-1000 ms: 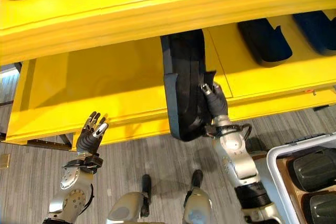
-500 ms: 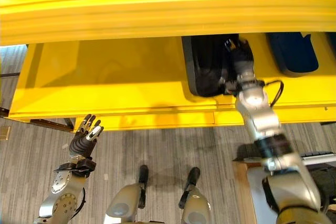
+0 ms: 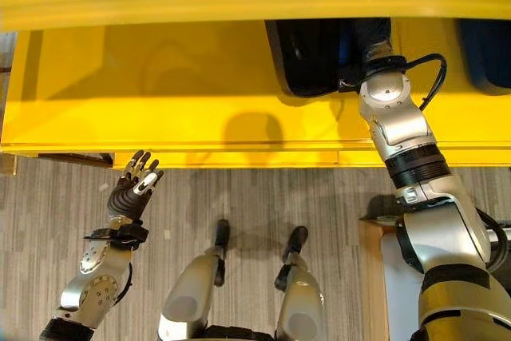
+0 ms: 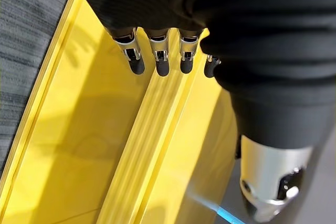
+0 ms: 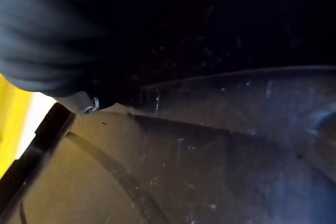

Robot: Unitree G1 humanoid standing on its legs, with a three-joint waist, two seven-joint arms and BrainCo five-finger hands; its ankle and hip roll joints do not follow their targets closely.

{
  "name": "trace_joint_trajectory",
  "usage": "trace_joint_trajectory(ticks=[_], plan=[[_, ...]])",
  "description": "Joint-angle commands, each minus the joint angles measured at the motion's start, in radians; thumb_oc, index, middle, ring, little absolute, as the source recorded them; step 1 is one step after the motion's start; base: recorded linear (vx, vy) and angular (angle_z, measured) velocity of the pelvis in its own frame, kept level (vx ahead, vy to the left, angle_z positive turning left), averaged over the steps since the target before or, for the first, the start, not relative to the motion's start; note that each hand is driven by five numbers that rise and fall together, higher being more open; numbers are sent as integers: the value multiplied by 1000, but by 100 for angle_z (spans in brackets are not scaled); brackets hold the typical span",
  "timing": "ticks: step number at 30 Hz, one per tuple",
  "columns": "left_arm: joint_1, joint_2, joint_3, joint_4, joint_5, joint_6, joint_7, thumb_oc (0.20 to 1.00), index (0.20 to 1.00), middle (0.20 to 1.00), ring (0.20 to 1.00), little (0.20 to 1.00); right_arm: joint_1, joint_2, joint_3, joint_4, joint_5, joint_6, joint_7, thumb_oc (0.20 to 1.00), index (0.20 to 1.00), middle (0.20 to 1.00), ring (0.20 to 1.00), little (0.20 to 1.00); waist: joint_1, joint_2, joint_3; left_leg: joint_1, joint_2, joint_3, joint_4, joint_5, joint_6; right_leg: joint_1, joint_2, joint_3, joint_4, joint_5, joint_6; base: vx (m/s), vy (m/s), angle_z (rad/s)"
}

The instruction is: Move parts from the plastic box to the shelf.

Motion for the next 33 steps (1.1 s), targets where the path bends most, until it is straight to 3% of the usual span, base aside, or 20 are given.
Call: trace_joint_trajectory(ticks=[1, 17, 32, 33], plan=[[63, 51, -15, -120, -23, -60, -2, 1000, 1000, 1000, 1000, 1000, -147, -29, 25, -1, 49, -81, -44, 200, 200, 200, 200, 200, 14, -8, -51, -69, 68, -14, 23, 58, -52, -12, -62, 15, 177, -133, 68, -31, -11, 8], [2, 69, -75, -130, -35, -77, 9, 1000, 1000, 1000, 1000, 1000, -268, -28, 34, 95, 1, -92, -121, 200, 200, 200, 200, 200, 19, 12, 6, -219, 35, -50, 134, 32, -41, -150, -91, 31, 314, -170, 59, -23, 2, 8], [-46, 96, -90, -139, -34, -106, 18, 1000, 1000, 1000, 1000, 1000, -469, -46, 186, 277, -25, -84, -111, 200, 200, 200, 200, 200, 11, 10, 14, -231, 21, -57, 130, 35, -44, -162, -98, 38, 328, -180, 53, 6, 3, 2], [-50, 99, -91, -143, -32, -109, 19, 1000, 1000, 1000, 1000, 1000, -478, -47, 194, 283, -20, -85, -111, 200, 200, 200, 200, 200, 10, 8, 13, -220, 22, -59, 133, 13, -50, -155, -96, 46, 336, -203, 60, 12, 9, 4]])
